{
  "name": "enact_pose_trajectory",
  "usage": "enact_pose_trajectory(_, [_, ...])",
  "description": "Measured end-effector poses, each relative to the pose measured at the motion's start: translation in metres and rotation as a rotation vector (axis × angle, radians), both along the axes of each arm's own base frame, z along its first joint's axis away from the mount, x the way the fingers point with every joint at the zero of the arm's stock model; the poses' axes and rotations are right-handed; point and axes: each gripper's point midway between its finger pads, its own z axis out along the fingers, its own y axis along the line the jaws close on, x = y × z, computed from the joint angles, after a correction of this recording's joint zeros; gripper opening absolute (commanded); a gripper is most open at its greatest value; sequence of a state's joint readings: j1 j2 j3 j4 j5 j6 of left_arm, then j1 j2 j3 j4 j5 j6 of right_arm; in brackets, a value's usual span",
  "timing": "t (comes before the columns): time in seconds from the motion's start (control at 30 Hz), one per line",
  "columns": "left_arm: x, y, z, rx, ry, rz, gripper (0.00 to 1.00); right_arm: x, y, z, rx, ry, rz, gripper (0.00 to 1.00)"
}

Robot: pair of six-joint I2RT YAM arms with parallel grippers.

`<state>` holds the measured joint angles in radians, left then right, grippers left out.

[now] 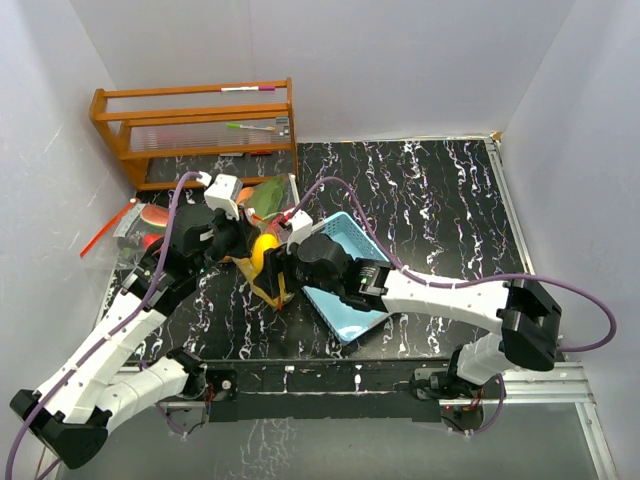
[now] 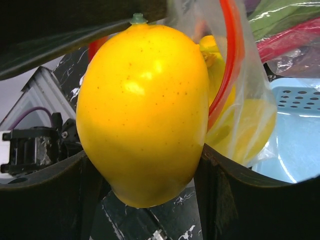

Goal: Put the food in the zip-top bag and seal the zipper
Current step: Place the fake fruit in the zipper food storage bag.

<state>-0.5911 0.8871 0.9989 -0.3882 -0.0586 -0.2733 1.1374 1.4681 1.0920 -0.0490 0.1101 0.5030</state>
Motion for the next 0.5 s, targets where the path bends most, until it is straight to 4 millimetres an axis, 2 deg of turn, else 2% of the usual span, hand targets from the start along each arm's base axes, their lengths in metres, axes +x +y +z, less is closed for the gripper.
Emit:
enact_pose_trajectory(0.33, [-0.013, -0.002, 0.007, -0.036, 0.003, -0.035, 0.0, 0.046, -0.021, -0.022, -0.045, 0.014, -0.224, 0.44])
enact_pose_trajectory(0.5, [-0.018, -0.001, 0.009, -0.049, 0.004, -0.044, 0.0, 0.063, -0.039, -0.043, -0.129, 0.016, -0.338, 0.44])
